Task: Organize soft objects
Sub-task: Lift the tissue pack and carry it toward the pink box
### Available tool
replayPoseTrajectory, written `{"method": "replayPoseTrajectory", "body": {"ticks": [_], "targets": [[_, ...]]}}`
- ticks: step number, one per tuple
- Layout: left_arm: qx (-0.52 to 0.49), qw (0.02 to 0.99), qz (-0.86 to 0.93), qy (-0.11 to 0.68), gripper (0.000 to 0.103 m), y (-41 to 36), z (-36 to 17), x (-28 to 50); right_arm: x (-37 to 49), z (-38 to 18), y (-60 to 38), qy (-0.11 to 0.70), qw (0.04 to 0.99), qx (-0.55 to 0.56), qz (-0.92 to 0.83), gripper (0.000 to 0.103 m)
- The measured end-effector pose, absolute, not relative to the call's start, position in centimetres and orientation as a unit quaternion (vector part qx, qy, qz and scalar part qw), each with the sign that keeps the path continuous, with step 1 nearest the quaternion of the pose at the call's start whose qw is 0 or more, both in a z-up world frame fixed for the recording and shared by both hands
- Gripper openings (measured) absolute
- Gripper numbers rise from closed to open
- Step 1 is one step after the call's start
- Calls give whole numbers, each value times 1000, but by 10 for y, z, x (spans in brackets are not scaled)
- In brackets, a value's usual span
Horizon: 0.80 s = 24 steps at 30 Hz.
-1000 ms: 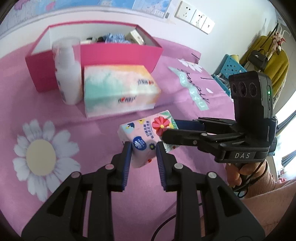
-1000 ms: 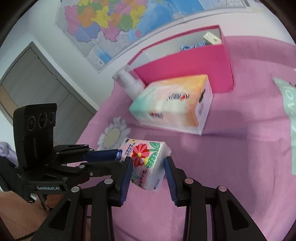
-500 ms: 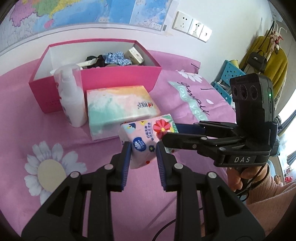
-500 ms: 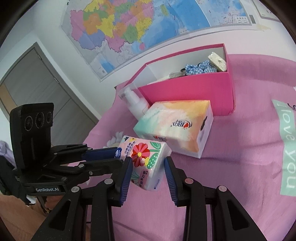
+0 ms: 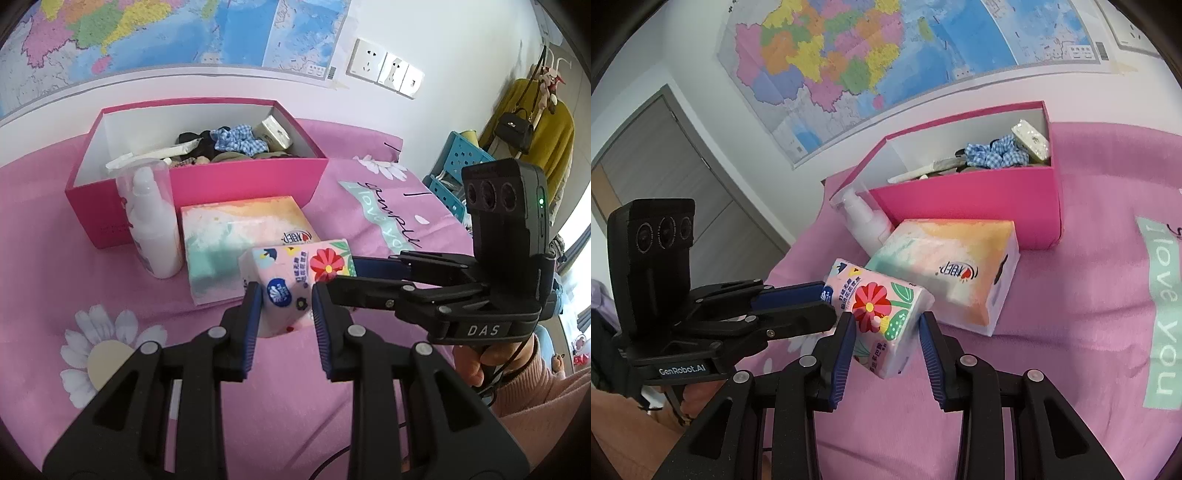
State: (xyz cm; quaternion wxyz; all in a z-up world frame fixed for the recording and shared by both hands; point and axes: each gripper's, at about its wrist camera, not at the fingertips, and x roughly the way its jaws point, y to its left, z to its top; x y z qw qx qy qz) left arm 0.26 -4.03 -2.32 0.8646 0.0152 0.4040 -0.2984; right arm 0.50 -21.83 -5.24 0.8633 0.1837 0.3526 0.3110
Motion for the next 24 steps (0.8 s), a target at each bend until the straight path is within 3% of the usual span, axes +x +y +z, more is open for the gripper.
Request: {"method": "replayPoseTrajectory", "body": {"ticks": [24], "targets": [[19, 880, -282, 382, 29, -45, -6, 22, 13, -30, -221, 320, 879, 176, 306, 36]]}}
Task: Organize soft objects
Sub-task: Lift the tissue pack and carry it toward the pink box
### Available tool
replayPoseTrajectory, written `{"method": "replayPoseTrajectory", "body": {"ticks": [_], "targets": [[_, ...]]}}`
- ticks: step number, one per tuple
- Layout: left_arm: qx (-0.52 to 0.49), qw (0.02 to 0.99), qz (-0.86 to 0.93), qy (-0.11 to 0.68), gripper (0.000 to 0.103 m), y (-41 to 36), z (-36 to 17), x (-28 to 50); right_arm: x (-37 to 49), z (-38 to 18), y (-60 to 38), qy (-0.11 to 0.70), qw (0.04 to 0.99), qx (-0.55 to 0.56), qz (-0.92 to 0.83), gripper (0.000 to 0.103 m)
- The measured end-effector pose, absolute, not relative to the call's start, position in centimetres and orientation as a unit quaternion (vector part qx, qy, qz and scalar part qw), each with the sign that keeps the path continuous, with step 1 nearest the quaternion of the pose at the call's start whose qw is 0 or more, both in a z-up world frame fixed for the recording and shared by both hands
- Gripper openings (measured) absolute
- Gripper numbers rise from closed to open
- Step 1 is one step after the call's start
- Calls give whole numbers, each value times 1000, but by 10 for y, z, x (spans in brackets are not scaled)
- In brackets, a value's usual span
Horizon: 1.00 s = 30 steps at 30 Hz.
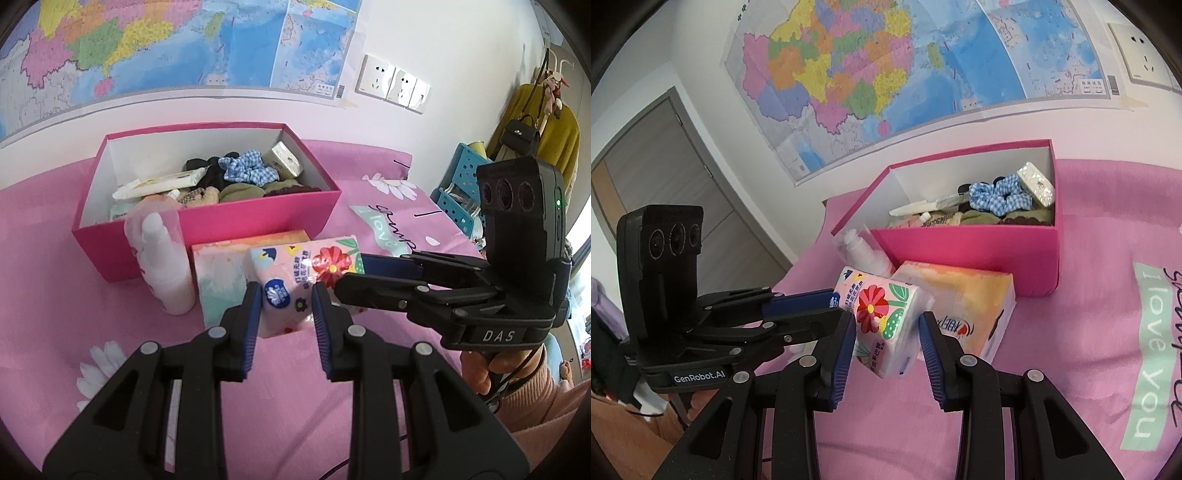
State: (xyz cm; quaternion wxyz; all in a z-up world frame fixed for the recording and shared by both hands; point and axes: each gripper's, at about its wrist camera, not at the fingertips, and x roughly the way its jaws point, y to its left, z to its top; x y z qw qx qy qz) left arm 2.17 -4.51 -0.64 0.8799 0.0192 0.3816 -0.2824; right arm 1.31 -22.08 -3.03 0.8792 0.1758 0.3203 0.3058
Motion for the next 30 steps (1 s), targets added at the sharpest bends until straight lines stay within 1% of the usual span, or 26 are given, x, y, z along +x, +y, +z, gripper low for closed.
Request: {"method": "replayPoseTrajectory", "body": {"ticks": [30], "targets": [[29, 890, -270, 365, 29, -51, 3, 41, 34, -16, -225, 301, 889, 174, 297, 36]]}}
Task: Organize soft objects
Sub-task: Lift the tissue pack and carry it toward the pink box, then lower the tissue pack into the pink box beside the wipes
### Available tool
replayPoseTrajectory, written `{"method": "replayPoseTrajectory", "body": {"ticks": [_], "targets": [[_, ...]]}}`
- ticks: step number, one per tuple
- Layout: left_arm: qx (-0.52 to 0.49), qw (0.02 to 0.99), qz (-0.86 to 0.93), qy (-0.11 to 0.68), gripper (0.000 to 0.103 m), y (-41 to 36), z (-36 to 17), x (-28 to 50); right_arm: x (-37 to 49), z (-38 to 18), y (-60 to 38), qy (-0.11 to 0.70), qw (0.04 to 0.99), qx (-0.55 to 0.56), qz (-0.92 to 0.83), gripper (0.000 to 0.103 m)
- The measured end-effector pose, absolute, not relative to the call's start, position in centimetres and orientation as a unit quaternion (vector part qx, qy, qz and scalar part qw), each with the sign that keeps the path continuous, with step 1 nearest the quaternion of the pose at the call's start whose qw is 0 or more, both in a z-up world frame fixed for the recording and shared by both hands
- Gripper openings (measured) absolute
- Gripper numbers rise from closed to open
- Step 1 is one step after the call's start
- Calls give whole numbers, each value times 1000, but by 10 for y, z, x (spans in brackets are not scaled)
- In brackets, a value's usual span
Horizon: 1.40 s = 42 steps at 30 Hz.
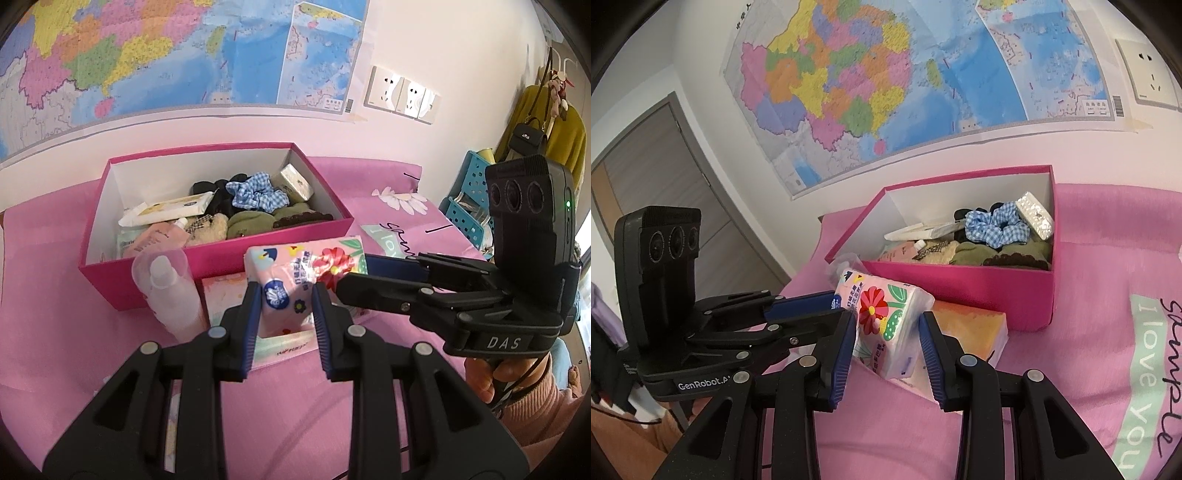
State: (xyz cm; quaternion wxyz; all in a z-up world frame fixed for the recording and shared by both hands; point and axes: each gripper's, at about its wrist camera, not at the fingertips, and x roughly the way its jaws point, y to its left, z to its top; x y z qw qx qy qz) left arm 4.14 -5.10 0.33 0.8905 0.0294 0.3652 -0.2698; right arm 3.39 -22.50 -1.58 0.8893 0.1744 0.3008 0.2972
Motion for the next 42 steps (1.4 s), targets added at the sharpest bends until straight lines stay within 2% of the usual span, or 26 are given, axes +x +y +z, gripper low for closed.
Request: {"method": "replayPoseTrajectory", "body": {"ticks": [42], "targets": [[35, 896, -260, 357, 29, -56, 11, 71, 60, -7, -229, 284, 894, 177, 297, 36]]}}
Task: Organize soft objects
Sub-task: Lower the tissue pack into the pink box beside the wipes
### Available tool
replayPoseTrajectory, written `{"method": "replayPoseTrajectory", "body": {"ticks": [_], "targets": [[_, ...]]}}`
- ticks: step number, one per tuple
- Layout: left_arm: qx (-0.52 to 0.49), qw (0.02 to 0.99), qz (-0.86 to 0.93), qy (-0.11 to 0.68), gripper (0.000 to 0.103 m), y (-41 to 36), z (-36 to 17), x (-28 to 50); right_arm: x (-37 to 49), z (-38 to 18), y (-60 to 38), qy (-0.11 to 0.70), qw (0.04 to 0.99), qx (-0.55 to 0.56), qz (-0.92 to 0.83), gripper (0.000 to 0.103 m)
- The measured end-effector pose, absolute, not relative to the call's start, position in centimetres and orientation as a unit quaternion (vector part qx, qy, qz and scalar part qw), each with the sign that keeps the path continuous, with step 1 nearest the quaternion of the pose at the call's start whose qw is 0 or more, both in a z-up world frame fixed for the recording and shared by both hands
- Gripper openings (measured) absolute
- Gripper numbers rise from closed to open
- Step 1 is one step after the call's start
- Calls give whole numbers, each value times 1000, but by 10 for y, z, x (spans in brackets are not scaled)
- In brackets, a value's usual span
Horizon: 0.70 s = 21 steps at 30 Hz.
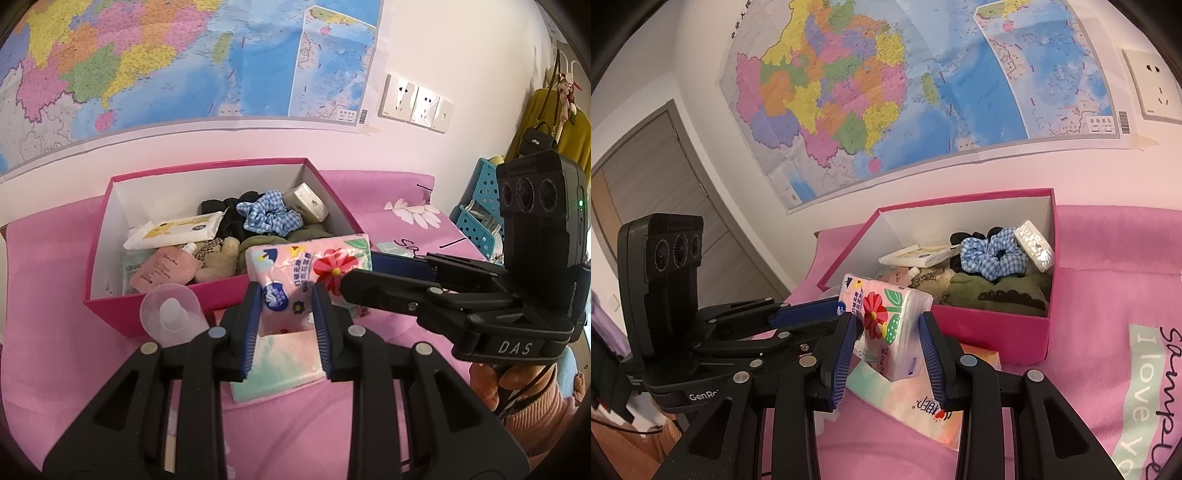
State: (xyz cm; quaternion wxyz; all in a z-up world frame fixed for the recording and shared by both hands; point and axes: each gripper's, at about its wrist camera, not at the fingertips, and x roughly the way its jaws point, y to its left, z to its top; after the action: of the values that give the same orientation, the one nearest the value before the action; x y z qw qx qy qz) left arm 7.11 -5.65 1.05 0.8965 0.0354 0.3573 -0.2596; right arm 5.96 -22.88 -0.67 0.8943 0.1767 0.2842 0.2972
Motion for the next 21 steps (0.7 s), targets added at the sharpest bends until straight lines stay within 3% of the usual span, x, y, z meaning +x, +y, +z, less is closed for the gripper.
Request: {"method": "replayPoseTrajectory", "body": {"ticks": [21], "targets": [[34, 900, -253, 354, 29, -58, 12, 84, 72, -4, -226, 280, 898, 177, 291, 36]]}}
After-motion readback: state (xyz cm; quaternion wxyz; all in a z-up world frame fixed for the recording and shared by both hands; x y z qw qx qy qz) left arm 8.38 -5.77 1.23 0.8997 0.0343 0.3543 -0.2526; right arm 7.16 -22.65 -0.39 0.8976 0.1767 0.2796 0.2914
